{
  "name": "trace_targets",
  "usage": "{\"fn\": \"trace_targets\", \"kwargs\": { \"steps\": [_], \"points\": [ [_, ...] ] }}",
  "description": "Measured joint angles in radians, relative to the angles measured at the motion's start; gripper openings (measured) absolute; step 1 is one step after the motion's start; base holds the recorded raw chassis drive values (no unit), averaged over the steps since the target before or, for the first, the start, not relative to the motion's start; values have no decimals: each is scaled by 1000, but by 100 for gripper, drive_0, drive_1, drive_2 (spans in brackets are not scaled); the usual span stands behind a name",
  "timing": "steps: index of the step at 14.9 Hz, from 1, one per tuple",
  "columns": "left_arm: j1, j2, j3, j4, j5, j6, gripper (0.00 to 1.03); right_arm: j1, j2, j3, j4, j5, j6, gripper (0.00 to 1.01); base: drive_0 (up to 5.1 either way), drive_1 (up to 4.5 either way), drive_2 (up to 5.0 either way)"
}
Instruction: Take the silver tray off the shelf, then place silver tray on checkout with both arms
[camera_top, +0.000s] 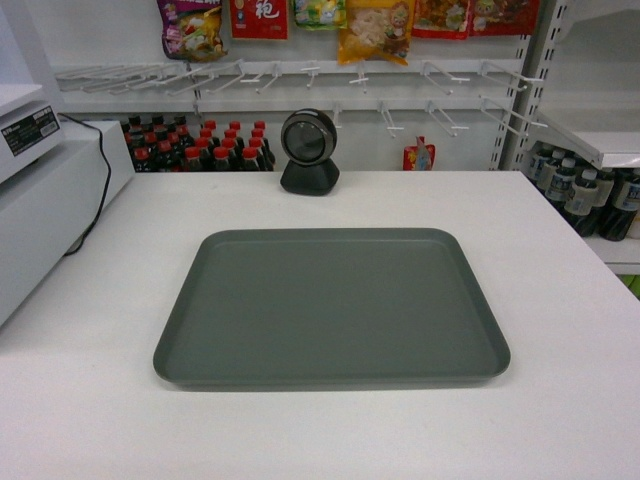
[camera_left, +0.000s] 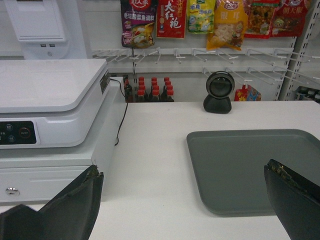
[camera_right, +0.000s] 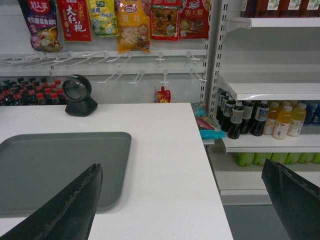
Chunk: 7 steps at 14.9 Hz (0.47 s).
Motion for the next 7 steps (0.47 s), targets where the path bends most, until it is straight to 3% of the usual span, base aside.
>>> {"fn": "trace_targets", "kwargs": {
  "steps": [7],
  "points": [
    [0, 0, 0, 0, 0, 0, 98, 0, 0, 0, 0, 0, 0, 98, 0, 0, 0]
  ]
}}
